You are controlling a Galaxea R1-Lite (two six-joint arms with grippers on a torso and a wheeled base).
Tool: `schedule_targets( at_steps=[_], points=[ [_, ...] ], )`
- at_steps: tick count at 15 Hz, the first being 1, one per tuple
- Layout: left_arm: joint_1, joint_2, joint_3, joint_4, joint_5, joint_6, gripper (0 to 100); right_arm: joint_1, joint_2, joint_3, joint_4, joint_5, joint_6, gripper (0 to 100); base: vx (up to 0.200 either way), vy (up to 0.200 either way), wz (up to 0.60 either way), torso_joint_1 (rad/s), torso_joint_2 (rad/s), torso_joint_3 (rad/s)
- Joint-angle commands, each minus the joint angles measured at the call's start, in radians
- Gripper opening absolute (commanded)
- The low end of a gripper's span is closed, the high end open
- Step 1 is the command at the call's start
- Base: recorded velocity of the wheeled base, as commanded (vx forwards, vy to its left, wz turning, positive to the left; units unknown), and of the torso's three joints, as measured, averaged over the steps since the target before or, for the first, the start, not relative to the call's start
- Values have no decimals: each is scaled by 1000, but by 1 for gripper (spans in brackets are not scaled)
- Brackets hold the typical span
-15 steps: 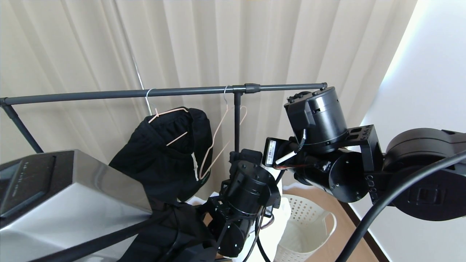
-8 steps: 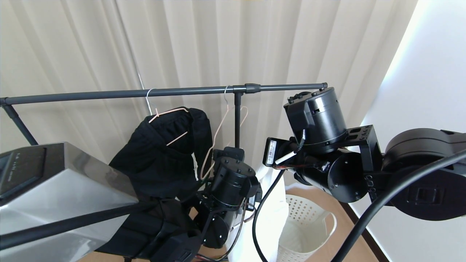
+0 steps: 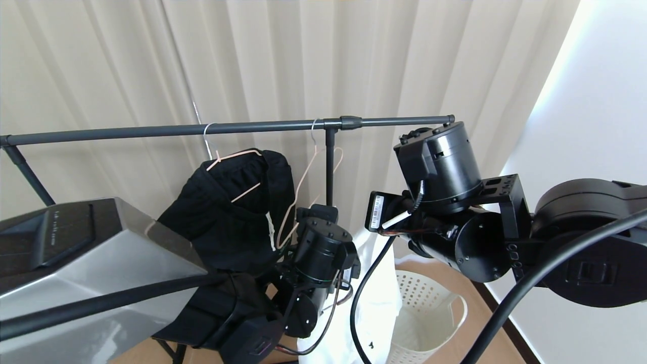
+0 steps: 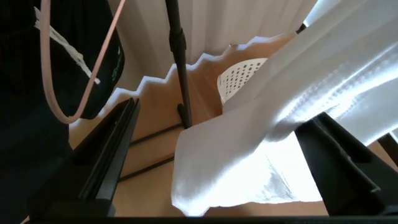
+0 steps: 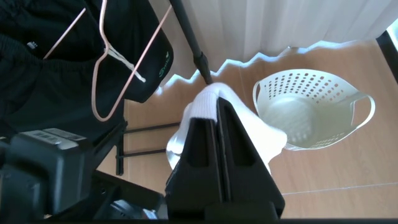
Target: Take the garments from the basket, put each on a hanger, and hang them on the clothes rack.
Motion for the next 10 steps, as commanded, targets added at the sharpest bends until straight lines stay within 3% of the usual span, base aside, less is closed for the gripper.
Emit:
schedule_targets(
  at_steps=[1,5,9,10],
  points=[
    [5,54,-25,-1,1,0,100,2,-2,0,0,-2,0,0,0,0,0,0,0,0],
    [10,103,-49,-1,1,0,100,13,-7,0,0,-2,0,0,0,0,0,0,0,0],
    [13,89,58,-10,1,0,100,4,-20,-2,0,-11,-1,0,0,0,0,0,0,0],
    [16,92,83,-50,-1,3,100,0,-25,-3,1,-11,-1,0,0,0,0,0,0,0]
  ],
)
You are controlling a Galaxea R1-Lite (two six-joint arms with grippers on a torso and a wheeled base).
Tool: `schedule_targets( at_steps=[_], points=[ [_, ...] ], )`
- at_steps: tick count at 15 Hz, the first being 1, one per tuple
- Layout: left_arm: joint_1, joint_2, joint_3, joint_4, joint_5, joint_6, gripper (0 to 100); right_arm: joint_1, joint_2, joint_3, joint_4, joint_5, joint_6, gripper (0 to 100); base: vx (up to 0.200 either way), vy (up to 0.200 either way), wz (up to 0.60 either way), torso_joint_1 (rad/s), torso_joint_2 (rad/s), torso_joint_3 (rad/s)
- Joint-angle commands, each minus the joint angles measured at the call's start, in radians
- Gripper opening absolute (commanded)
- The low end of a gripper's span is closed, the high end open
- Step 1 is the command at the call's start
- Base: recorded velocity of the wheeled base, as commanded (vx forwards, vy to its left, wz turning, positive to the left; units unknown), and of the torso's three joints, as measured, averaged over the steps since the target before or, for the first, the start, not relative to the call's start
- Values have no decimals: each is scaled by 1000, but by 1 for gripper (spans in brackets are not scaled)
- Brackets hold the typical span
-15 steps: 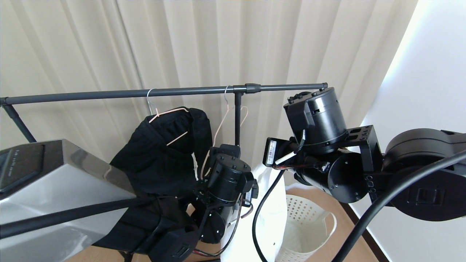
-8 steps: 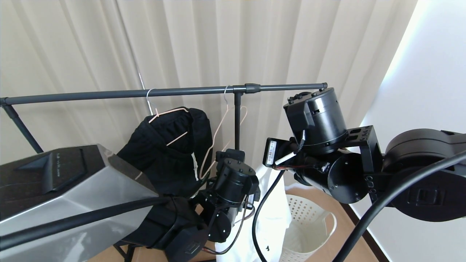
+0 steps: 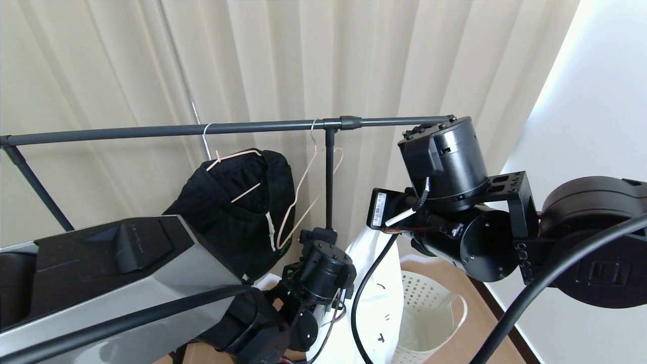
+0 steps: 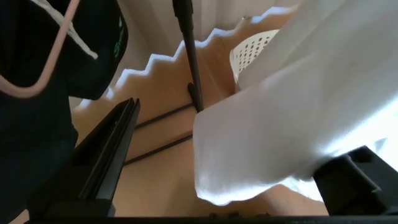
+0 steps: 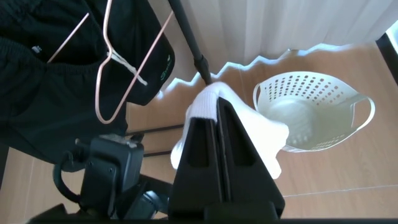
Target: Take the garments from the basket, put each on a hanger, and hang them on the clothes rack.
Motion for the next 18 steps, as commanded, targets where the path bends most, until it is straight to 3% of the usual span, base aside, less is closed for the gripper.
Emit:
schedule_targets(
  at_steps=[1,4,12,13,18],
  points=[
    [7,0,59,-66,-1,8,100,-7,-15,-2,1,-1,0,0,0,0,0,0,0,0],
    [-3,-3,138,-167,-1,63,100,-30,-14,-6,1,0,-2,0,0,0,0,0,0,0],
    [-73,-6,326,-346,-3,118,100,-71,-7,-17,-1,-1,-2,0,0,0,0,0,0,0],
    [-76,-8,336,-371,-3,126,0,-82,-7,-19,1,0,-2,0,0,0,0,0,0,0],
    [-69,-138,358,-415,-3,167,0,-136,-9,-28,3,-1,-8,0,0,0,0,0,0,0]
  ],
)
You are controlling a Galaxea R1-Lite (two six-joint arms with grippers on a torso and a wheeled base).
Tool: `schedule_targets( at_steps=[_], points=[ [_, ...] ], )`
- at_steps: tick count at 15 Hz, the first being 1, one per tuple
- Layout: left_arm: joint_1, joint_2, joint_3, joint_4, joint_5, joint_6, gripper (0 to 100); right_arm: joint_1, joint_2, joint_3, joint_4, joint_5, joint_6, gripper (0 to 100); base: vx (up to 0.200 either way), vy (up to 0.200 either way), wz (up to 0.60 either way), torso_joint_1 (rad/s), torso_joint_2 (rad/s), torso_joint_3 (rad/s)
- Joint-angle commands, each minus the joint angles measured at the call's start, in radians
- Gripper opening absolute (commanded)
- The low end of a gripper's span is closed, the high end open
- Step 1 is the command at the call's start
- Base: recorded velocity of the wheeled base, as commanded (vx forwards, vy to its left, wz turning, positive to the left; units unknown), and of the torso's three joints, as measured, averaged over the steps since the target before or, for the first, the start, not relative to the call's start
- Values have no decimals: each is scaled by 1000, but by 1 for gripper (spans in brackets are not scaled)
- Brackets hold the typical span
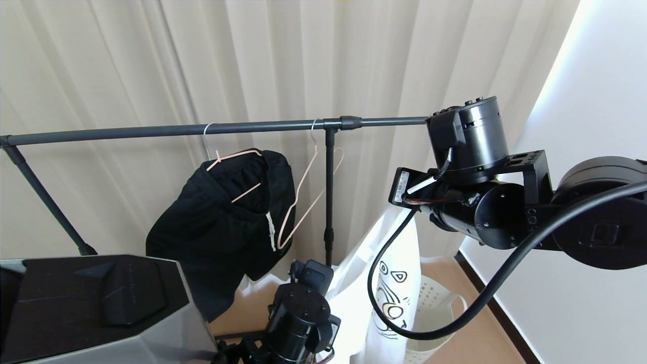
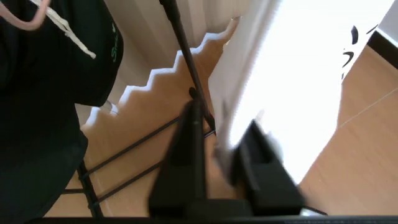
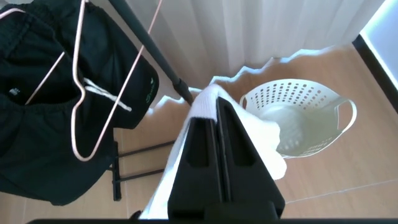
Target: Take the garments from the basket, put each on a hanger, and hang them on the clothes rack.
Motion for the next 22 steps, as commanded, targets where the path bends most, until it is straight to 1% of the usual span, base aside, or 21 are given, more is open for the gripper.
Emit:
schedule_targets(
  at_steps=[1,3,4,5,6,7,8,9,10,11,12,13,15,16,17,19,21,22],
  points=[
    [23,-119,2,-1,0,35,0,-24,-3,-2,3,0,-9,0,0,0,0,0,0,0],
    [85,-185,-28,-1,0,89,0,-43,-17,10,6,-11,-52,0,0,0,0,0,0,0],
    [120,-202,-55,2,-4,112,0,-46,-32,39,7,-16,-92,0,0,0,0,0,0,0],
    [135,-205,-67,2,-6,121,0,-44,-46,65,6,-16,-126,0,0,0,0,0,0,0],
    [168,-205,-115,3,-9,141,0,-41,-80,130,3,-14,-209,0,0,0,0,0,0,0],
    [175,-205,-141,14,-10,144,0,-29,-93,153,6,-14,-255,0,0,0,0,0,0,0],
    [189,-205,-190,56,-16,144,0,-6,-112,171,9,-13,-331,0,0,0,0,0,0,0],
    [209,-220,-268,158,-50,139,0,-3,-123,167,13,-7,-443,0,0,0,0,0,0,0],
    [223,-248,-318,252,-90,130,0,-3,-119,162,10,-7,-509,0,0,0,0,0,0,0],
    [237,-282,-400,415,-138,89,0,-3,-116,160,6,-5,-574,0,0,0,0,0,0,0],
    [250,-308,-469,566,-181,52,0,-3,-118,157,13,-3,-597,0,0,0,0,0,0,0],
    [269,-338,-515,717,-242,32,0,-3,-116,162,13,-2,-601,0,0,0,0,0,0,0],
    [316,-368,-597,961,-385,-11,0,-1,-110,194,6,4,-592,0,0,0,0,0,0,0],
    [335,-368,-626,1045,-428,-14,0,-3,-106,194,1,10,-591,0,0,0,0,0,0,0],
    [352,-361,-655,1105,-477,-14,0,-3,-103,191,1,10,-584,0,0,0,0,0,0,0],
    [373,-355,-696,1177,-638,-45,0,-1,-98,185,0,10,-538,0,0,0,0,0,0,0],
    [373,-337,-742,1260,-742,-54,0,-3,-83,170,-2,10,-502,0,0,0,0,0,0,0],
    [373,-322,-776,1310,-771,-54,0,-3,-80,165,-2,15,-488,0,0,0,0,0,0,0]
  ],
)
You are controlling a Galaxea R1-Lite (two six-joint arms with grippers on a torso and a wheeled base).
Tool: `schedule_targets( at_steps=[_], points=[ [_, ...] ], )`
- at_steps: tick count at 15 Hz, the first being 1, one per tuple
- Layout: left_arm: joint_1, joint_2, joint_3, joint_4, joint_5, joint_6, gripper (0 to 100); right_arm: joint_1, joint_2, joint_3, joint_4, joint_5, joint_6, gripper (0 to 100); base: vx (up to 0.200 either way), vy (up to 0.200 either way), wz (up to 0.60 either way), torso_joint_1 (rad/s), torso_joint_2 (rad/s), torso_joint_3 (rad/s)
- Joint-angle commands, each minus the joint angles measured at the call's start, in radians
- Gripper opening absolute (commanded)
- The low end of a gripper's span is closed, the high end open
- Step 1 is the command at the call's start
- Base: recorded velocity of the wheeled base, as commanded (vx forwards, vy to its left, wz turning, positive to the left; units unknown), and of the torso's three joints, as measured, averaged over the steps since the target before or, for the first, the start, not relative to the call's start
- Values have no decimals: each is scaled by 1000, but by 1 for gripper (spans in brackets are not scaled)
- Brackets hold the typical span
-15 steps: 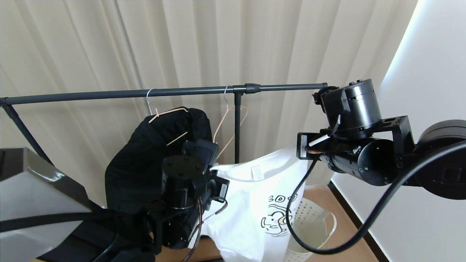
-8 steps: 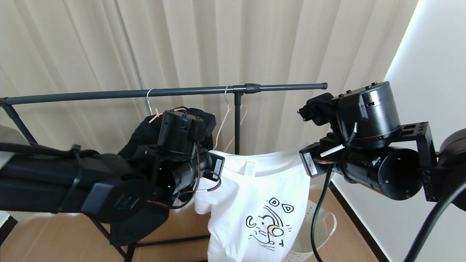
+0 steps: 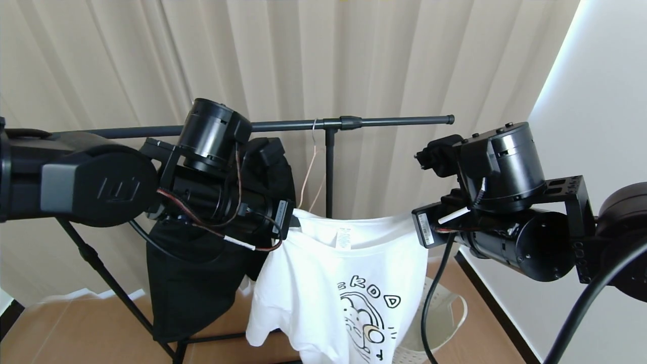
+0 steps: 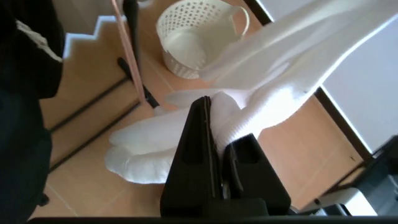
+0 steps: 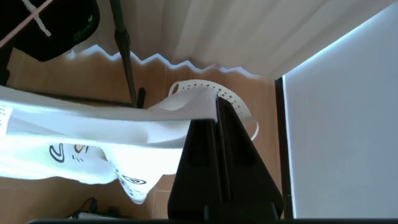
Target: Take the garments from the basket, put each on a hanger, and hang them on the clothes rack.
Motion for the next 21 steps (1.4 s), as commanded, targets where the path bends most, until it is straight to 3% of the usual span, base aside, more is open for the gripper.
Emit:
schedule_targets(
  at_steps=[1,6,9,12,14,16,19,21],
  points=[
    [3,27,-59,62,-43,0,0,0,18,-10,0,6,14,0,0,0,0,0,0,0],
    [2,22,1,71,-42,14,0,-5,44,-21,-67,0,38,0,0,0,0,0,0,0],
    [3,30,-36,65,-39,13,0,9,12,13,-13,-5,27,0,0,0,0,0,0,0],
    [5,62,-105,64,-42,11,0,129,-73,20,180,3,18,0,0,0,0,0,0,0],
    [5,81,-150,64,-45,11,0,212,-85,20,218,4,26,0,0,0,0,0,0,0],
    [3,93,-210,64,-50,11,0,301,-57,19,218,9,78,0,0,0,0,0,0,0],
    [3,93,-237,64,-94,11,0,347,1,-13,217,26,165,0,0,0,0,0,0,0],
    [3,95,-251,54,-125,11,0,388,62,-105,217,52,293,0,0,0,0,0,0,0]
  ],
)
